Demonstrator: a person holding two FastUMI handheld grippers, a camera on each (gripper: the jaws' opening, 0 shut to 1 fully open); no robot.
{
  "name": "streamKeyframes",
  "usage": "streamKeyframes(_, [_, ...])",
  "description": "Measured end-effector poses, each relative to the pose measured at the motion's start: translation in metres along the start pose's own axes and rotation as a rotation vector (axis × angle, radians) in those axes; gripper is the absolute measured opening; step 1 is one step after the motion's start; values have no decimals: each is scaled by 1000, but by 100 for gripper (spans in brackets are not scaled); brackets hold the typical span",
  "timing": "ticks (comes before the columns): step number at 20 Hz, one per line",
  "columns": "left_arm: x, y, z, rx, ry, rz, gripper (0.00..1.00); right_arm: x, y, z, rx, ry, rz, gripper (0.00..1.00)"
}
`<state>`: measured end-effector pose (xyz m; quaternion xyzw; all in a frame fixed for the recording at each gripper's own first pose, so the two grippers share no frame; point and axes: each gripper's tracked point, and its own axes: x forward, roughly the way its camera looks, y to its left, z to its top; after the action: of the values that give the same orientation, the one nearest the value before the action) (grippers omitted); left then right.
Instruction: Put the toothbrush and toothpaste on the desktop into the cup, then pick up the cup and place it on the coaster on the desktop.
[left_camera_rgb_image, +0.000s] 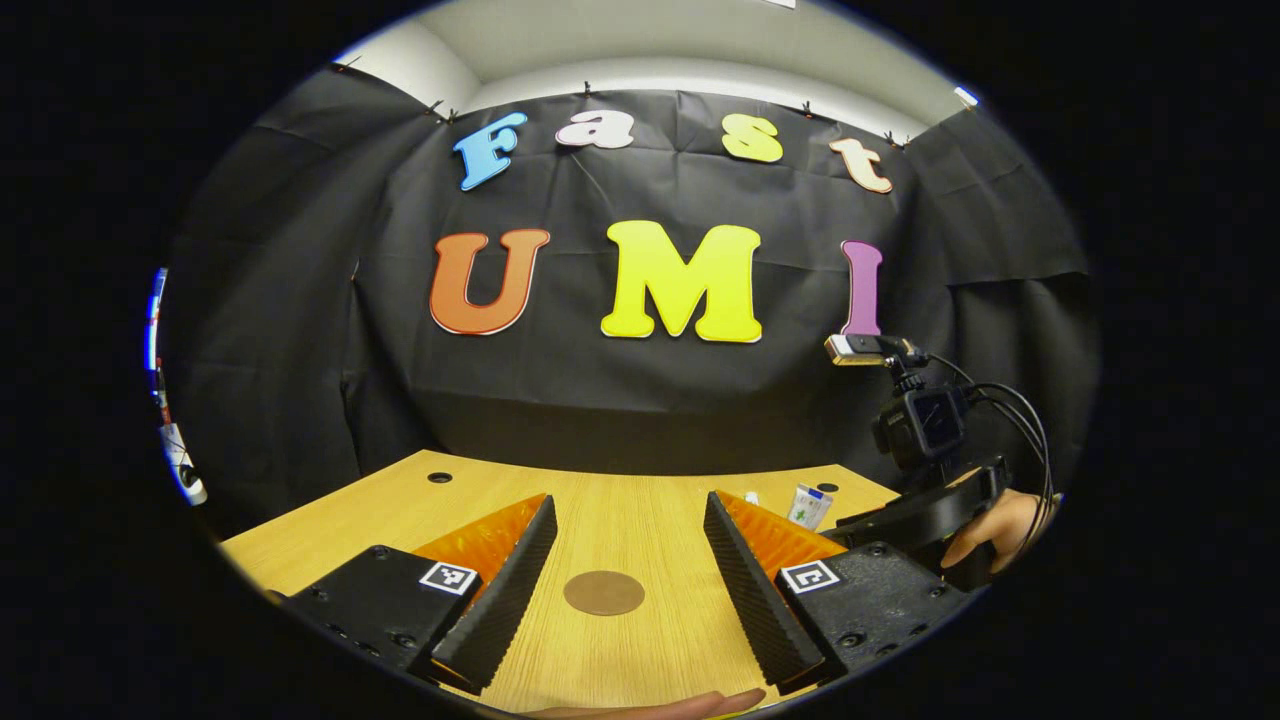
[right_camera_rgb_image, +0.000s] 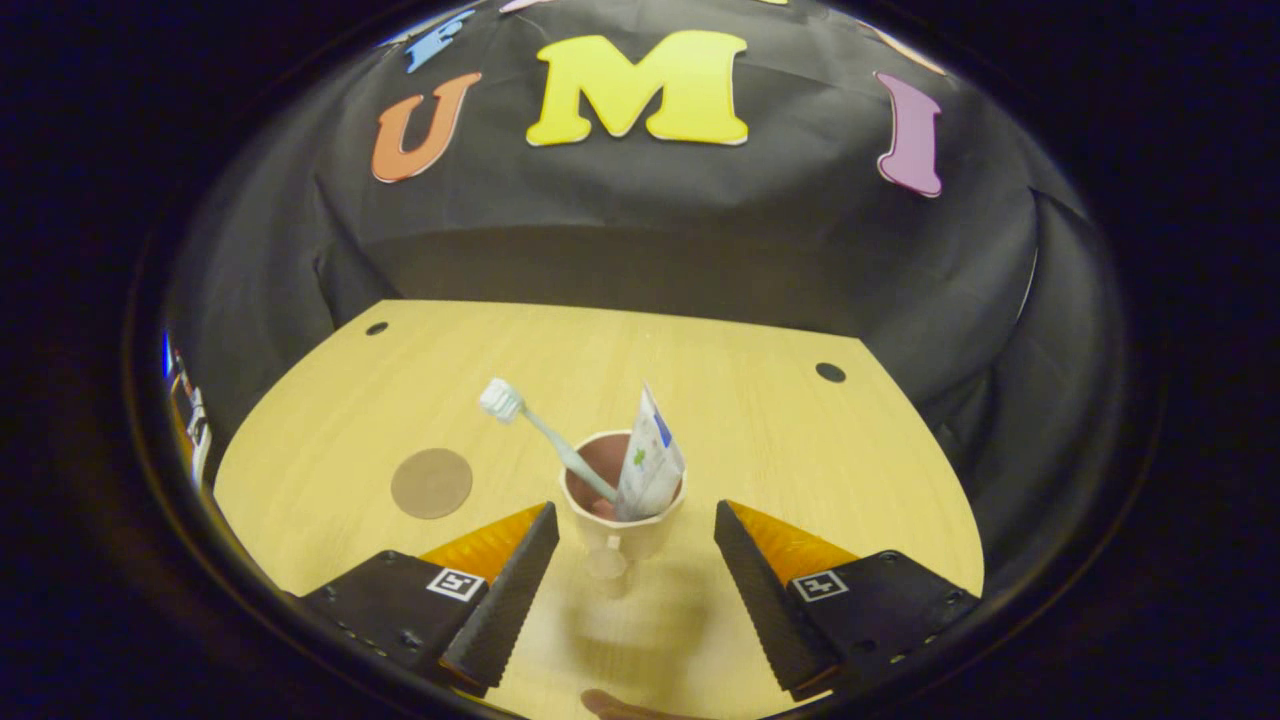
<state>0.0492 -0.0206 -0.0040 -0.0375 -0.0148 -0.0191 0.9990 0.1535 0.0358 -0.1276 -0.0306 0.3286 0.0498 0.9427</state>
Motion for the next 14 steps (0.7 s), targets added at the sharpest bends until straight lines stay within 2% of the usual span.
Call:
streamKeyframes(3, [1,7,1,-14,3,0,94,13,5,-7,25,122,32,95])
streamKeyframes(9, [5,15,-3,-38,23,5,94,24,16,-22,30,317,45,95])
streamKeyframes(11, [4,19,-1,-37,21,9,94,29,17,-30,33,387,32,93])
streamKeyframes(14, [3,20,0,-31,16,11,94,39,21,-35,33,430,11,88])
